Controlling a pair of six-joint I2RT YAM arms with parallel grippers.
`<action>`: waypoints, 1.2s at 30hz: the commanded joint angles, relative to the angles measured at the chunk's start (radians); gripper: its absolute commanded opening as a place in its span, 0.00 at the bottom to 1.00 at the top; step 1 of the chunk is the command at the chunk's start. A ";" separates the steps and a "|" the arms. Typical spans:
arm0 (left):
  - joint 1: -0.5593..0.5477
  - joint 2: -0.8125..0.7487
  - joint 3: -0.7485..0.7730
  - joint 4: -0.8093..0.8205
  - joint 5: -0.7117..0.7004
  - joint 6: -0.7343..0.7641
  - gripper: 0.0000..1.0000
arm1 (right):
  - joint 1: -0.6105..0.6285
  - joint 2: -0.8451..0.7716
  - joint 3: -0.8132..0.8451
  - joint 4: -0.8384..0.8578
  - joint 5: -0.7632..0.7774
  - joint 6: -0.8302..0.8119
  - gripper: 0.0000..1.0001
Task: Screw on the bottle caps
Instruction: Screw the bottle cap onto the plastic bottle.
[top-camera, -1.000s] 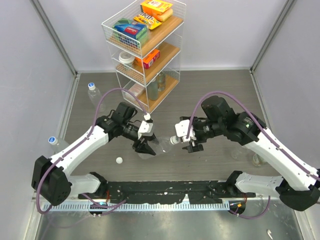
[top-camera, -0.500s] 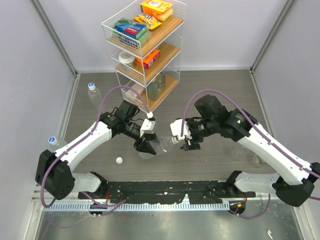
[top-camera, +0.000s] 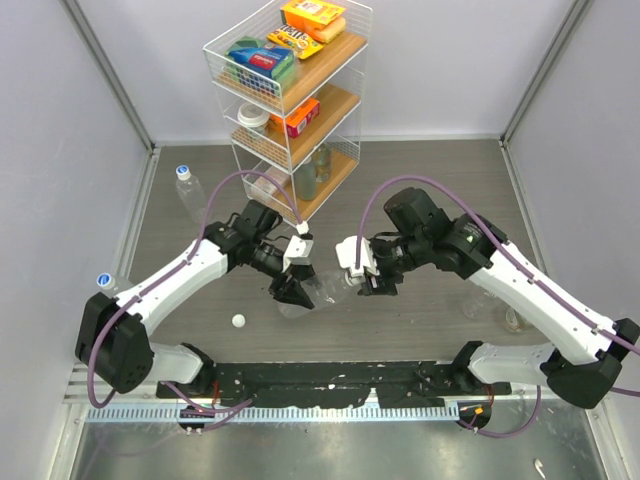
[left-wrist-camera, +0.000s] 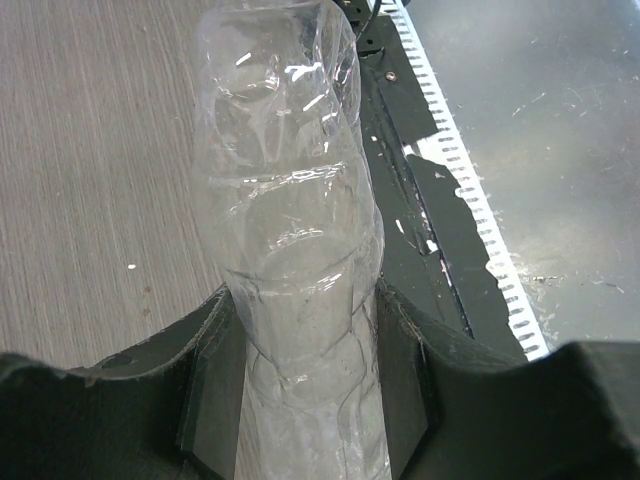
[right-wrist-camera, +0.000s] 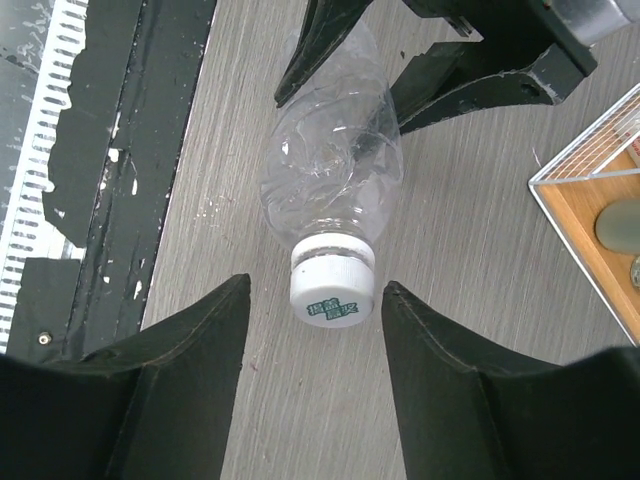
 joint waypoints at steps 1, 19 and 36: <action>0.005 -0.015 0.029 -0.003 0.039 -0.010 0.00 | -0.002 -0.007 0.044 0.002 -0.005 0.014 0.58; -0.050 -0.238 -0.106 0.426 -0.411 -0.387 0.00 | -0.002 -0.022 -0.042 0.229 0.002 0.394 0.01; -0.317 -0.355 -0.187 0.606 -0.990 -0.351 0.00 | -0.031 -0.113 -0.259 0.576 0.285 1.123 0.01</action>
